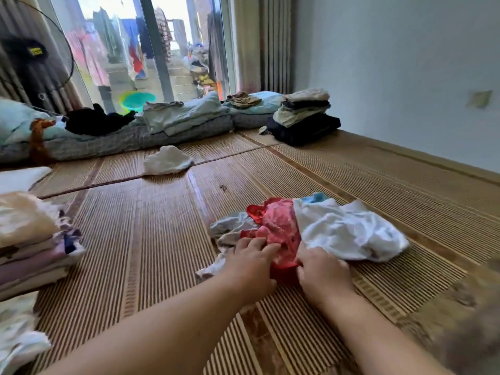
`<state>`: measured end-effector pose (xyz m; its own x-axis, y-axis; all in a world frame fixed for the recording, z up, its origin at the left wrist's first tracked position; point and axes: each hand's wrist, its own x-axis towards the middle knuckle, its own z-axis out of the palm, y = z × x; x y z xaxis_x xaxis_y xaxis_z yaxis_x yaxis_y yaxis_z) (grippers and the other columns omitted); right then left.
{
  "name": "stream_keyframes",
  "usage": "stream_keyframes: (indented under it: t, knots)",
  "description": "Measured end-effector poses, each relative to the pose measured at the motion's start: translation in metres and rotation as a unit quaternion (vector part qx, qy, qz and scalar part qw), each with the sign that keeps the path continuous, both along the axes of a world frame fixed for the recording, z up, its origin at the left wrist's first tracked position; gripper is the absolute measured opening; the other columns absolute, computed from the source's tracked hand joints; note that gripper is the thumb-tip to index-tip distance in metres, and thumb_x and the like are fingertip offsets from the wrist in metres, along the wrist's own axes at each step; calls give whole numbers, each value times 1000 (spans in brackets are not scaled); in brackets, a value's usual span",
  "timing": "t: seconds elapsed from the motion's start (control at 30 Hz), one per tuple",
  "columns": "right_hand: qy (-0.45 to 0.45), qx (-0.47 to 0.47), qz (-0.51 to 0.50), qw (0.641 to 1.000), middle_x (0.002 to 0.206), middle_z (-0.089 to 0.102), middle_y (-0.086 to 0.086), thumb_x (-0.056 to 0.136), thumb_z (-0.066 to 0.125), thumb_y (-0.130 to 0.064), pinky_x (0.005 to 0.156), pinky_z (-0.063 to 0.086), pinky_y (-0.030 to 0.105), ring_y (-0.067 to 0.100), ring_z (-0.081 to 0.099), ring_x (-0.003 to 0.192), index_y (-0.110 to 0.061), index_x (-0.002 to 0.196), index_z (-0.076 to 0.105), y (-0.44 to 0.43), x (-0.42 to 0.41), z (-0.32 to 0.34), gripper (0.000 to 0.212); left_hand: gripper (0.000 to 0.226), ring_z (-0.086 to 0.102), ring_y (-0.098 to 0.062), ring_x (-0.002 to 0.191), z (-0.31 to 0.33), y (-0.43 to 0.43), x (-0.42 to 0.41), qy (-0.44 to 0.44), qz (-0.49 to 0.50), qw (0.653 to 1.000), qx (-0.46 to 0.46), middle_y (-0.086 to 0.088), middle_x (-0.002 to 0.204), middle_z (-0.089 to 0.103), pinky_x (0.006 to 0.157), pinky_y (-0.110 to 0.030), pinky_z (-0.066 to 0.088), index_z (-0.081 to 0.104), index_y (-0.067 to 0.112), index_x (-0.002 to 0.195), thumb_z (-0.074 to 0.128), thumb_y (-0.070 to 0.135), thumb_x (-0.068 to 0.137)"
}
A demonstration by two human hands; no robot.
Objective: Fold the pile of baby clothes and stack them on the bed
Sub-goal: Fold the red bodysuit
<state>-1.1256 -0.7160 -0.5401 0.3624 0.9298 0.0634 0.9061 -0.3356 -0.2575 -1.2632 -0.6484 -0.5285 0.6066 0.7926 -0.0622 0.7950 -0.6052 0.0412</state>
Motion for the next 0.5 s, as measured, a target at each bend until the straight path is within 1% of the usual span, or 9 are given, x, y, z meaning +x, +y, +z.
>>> stream_keyframes:
  t: [0.07, 0.1, 0.17, 0.23, 0.27, 0.3, 0.37, 0.43, 0.5]
  knots:
    - [72, 67, -2, 995, 109, 63, 3, 91, 42, -25, 90, 45, 40, 26, 57, 105, -21, 103, 60, 1, 2, 9, 21, 63, 16, -31, 140, 1, 2, 9, 5, -11, 999, 43, -1, 153, 25, 114, -52, 19, 30, 40, 141, 57, 48, 84]
    - [119, 102, -5, 988, 104, 65, 5, 92, 42, -23, 89, 46, 41, 27, 58, 101, -19, 100, 60, 1, 2, 16, 21, 54, 20, -30, 138, 4, 3, 11, -7, -15, 998, 60, 0, 149, 31, 112, -50, 22, 37, 38, 137, 54, 47, 87]
    - [201, 173, -20, 964, 99, 66, 8, 95, 42, -20, 87, 46, 38, 28, 59, 96, -13, 101, 60, -3, 2, 30, 20, 37, 31, -25, 130, 17, 4, 8, -68, -17, 996, 60, 2, 136, 45, 106, -45, 32, 50, 35, 126, 52, 43, 90]
    - [243, 235, -26, 941, 95, 66, 9, 97, 42, -18, 79, 44, 33, 27, 59, 92, -11, 101, 60, -10, 4, 44, 19, 19, 49, -20, 111, 40, 3, -3, -162, -18, 986, 27, 3, 111, 58, 93, -38, 44, 58, 28, 107, 53, 35, 90]
    - [254, 263, -24, 930, 93, 67, 7, 98, 43, -18, 76, 43, 31, 24, 60, 89, -13, 101, 61, -14, 3, 51, 19, 8, 56, -18, 95, 53, 2, -12, -201, -20, 979, 2, 4, 95, 60, 82, -36, 49, 58, 27, 96, 55, 30, 89]
    - [260, 288, -18, 921, 91, 67, 4, 98, 44, -19, 74, 41, 29, 21, 59, 86, -16, 101, 62, -17, 2, 58, 18, 4, 58, -16, 79, 67, 1, -21, -226, -21, 974, -15, 4, 82, 59, 70, -33, 51, 55, 29, 86, 57, 26, 88]
    - [244, 330, 6, 912, 87, 67, 1, 98, 47, -22, 72, 41, 28, 18, 59, 82, -20, 101, 63, -22, -2, 71, 17, 17, 56, -12, 62, 93, -1, -38, -250, -18, 968, -10, 5, 70, 57, 53, -27, 45, 50, 29, 75, 58, 20, 87]
    - [182, 372, 23, 910, 88, 68, 2, 97, 50, -24, 72, 43, 29, 20, 60, 81, -20, 102, 65, -27, -6, 82, 17, 18, 53, -13, 60, 120, -5, -54, -291, -7, 956, 13, 5, 67, 56, 51, -25, 39, 49, 27, 70, 57, 15, 82]
    - [90, 398, 49, 912, 86, 68, 4, 94, 55, -25, 68, 46, 31, 23, 61, 78, -18, 99, 67, -32, -12, 90, 15, 20, 52, -15, 61, 145, -10, -70, -316, 1, 948, 43, 3, 68, 55, 50, -24, 39, 50, 25, 70, 54, 7, 77]
